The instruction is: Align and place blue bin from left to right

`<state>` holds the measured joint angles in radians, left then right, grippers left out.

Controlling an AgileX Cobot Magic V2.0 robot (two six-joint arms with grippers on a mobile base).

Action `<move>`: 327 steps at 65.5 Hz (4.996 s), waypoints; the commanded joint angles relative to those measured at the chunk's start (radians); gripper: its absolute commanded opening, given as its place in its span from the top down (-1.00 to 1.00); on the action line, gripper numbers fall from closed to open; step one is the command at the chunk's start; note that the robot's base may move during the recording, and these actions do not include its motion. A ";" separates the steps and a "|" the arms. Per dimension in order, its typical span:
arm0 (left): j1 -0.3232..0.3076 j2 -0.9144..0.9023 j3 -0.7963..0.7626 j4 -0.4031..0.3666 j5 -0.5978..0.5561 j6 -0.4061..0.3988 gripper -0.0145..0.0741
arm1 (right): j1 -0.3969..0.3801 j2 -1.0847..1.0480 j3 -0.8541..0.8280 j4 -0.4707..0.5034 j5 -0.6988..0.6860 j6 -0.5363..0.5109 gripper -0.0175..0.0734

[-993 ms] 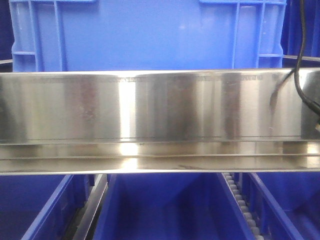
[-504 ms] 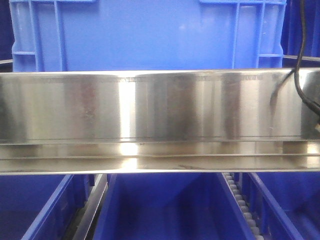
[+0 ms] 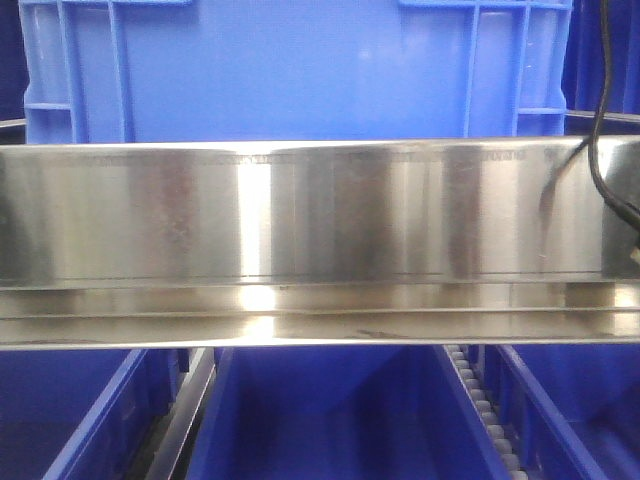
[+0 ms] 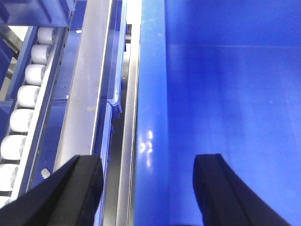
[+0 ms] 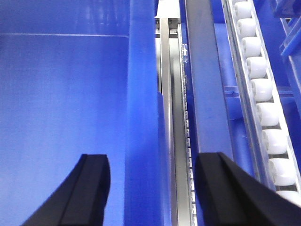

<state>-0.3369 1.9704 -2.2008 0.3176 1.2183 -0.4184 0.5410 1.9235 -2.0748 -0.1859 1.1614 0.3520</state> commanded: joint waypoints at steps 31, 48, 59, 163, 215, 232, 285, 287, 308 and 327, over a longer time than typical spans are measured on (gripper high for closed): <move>-0.005 -0.001 -0.004 -0.002 0.003 -0.004 0.92 | 0.000 -0.009 -0.007 -0.010 0.000 0.001 0.75; -0.005 -0.001 -0.004 -0.002 0.003 -0.004 0.92 | 0.000 -0.009 -0.007 -0.010 -0.024 0.001 0.77; -0.005 -0.001 -0.004 -0.002 0.003 -0.004 0.92 | 0.000 -0.009 -0.007 -0.004 -0.047 0.001 0.77; -0.406 -0.577 0.436 0.311 0.003 -0.374 0.92 | 0.383 -0.508 0.307 -0.360 -0.003 0.380 0.77; -0.449 -0.657 0.510 0.315 0.003 -0.397 0.92 | 0.480 -0.591 0.423 -0.430 -0.001 0.470 0.77; -0.449 -0.657 0.510 0.313 0.003 -0.316 0.92 | 0.480 -0.591 0.423 -0.430 -0.001 0.470 0.77; -0.449 -0.657 0.510 0.321 0.003 -0.375 0.92 | 0.480 -0.591 0.423 -0.430 -0.037 0.470 0.77; -0.449 -0.657 0.510 0.321 0.003 -0.375 0.92 | 0.480 -0.591 0.423 -0.430 -0.042 0.470 0.77; -0.449 -0.657 0.510 0.323 0.003 -0.375 0.92 | 0.480 -0.591 0.423 -0.430 -0.049 0.470 0.77; -0.449 -0.657 0.510 0.323 0.003 -0.375 0.92 | 0.480 -0.591 0.423 -0.430 -0.049 0.470 0.77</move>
<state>-0.7614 1.3217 -1.6820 0.6727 1.3156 -0.7846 1.0060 1.3445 -1.6439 -0.6034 1.2641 0.8190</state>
